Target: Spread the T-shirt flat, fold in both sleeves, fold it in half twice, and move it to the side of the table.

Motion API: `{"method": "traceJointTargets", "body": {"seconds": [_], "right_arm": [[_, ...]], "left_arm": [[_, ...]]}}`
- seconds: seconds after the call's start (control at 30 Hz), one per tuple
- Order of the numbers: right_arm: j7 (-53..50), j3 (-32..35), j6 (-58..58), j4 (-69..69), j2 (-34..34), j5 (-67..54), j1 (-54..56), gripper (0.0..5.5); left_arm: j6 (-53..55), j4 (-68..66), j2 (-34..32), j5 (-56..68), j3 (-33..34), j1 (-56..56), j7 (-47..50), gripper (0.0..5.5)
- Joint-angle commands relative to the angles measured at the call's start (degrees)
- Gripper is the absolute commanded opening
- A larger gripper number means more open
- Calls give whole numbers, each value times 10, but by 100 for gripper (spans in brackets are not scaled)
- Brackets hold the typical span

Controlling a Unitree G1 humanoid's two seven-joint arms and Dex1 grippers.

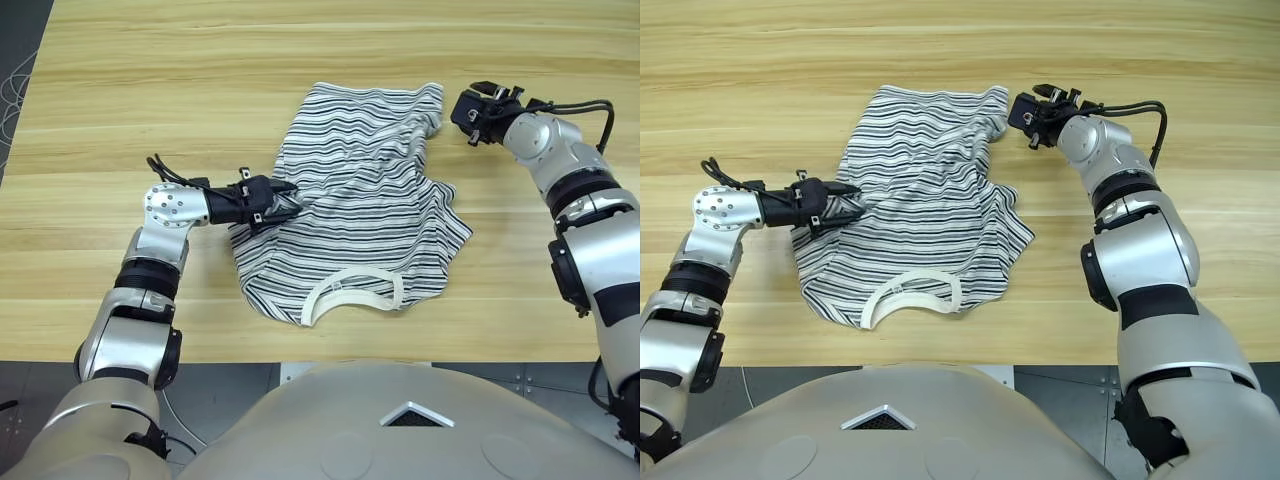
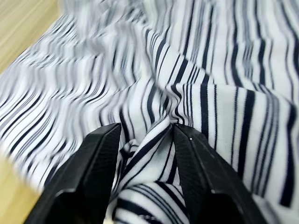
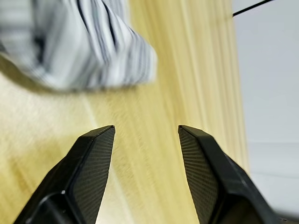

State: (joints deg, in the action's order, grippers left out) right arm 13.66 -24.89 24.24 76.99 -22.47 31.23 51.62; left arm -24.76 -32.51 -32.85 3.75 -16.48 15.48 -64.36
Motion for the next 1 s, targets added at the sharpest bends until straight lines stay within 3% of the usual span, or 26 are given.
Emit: {"method": "traceJointTargets", "body": {"seconds": [0.03, 0.2, 0.3, 0.4, 0.47, 0.57, 0.73, 1.0], "right_arm": [[8, -11, 13, -15, -13, 17, 37, 251], [47, -14, 47, -37, -30, 16, 31, 251], [192, 37, 82, -93, -36, -80, -21, 251], [407, 80, 1, -291, -57, -254, -146, 251], [470, 91, -87, -465, -86, -338, -229, 251], [489, 104, -184, -645, -116, -390, -296, 251], [487, 112, -268, -775, -141, -401, -352, 251], [469, 124, -334, -881, -174, -394, -420, 251]], "left_arm": [[74, 165, -28, 20, 0, -33, -20, 206], [125, 244, -45, 22, 13, -27, -12, 206], [124, 179, -29, 10, 27, 24, 12, 206], [105, 61, 5, -13, 29, 102, 53, 206], [82, -32, 34, -33, 18, 154, 76, 206], [55, -173, 83, -68, -2, 223, 116, 206], [38, -334, 136, -123, -22, 289, 191, 206], [55, -446, 107, -201, -20, 296, 307, 206]]}}
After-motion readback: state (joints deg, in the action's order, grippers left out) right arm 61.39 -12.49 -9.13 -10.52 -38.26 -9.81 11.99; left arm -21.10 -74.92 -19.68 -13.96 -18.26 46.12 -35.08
